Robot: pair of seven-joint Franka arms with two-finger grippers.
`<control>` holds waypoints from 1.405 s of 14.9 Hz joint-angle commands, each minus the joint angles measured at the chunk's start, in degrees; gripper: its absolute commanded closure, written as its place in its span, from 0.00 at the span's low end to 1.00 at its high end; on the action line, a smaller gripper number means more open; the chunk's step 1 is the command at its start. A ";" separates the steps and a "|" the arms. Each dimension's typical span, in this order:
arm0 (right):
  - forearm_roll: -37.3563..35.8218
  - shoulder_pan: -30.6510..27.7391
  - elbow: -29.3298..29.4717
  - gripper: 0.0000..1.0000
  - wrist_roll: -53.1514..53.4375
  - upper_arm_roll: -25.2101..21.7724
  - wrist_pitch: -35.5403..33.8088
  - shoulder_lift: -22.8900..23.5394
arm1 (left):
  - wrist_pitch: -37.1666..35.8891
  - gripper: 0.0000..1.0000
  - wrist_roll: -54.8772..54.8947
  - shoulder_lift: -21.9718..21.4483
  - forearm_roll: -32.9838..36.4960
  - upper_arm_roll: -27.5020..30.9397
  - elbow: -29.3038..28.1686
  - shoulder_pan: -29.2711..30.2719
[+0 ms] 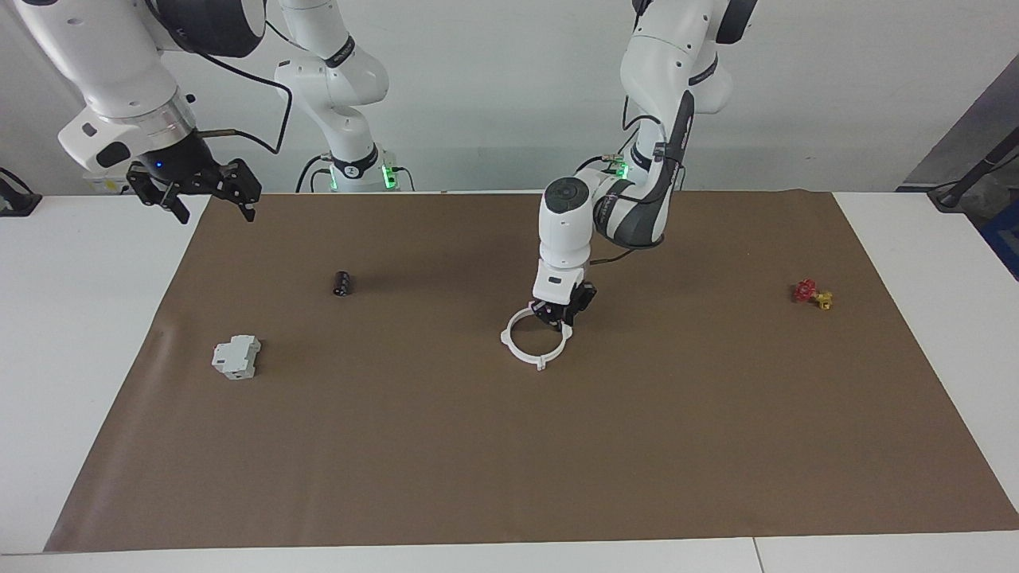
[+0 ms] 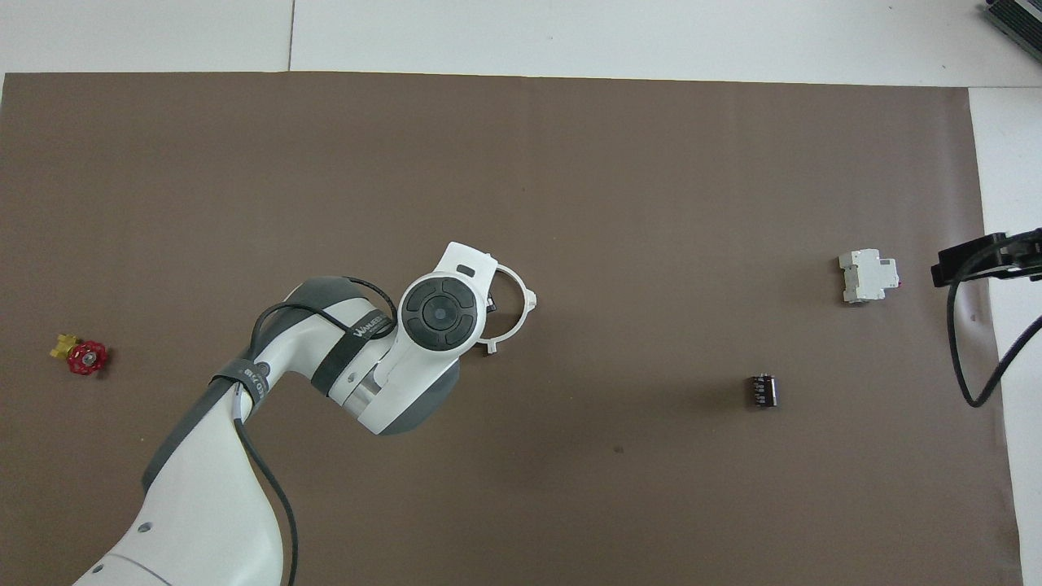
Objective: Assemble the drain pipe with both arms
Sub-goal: 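Press the held half-ring's ends onto the placed half's ends, then open the left gripper and withdraw it from the ring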
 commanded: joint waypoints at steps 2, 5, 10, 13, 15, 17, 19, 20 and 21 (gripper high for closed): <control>1.08 -0.42 -2.19 0.00 1.06 0.42 1.67 -1.70 | 1.28 0.00 -0.12 -0.50 0.81 0.67 -1.70 -1.07; 1.08 -0.42 -2.19 0.00 1.06 0.42 1.67 -1.70 | -0.73 0.00 -0.12 -0.59 0.81 0.76 -1.44 -1.07; 1.16 -0.42 -2.19 0.00 1.06 0.42 1.67 -1.70 | -13.91 0.00 4.25 -7.68 0.55 0.59 2.52 2.17; 1.16 -0.42 -2.19 0.00 1.06 0.42 1.67 -1.70 | -24.26 0.00 15.04 -15.15 -0.07 0.76 2.78 5.95; 1.16 -0.42 -2.19 0.00 1.06 0.42 1.67 -1.70 | -29.98 0.00 25.57 -19.46 -2.17 0.85 2.78 11.12; 1.16 -0.42 -2.19 0.00 1.06 0.42 1.67 -1.70 | -32.38 0.00 39.62 -23.59 -5.77 1.02 2.61 18.67; 1.08 -0.42 -2.19 0.00 1.06 0.42 1.67 -1.70 | -33.95 0.00 51.50 -25.63 -8.85 1.11 2.70 26.41; 1.16 -0.42 -2.19 0.00 1.06 0.42 1.67 -1.70 | -34.49 0.00 56.43 -26.16 -8.95 1.11 2.35 29.31; 1.08 -0.42 -2.19 0.00 1.06 0.42 1.67 -1.70 | -34.66 0.00 60.83 -26.42 -8.95 1.11 2.26 31.78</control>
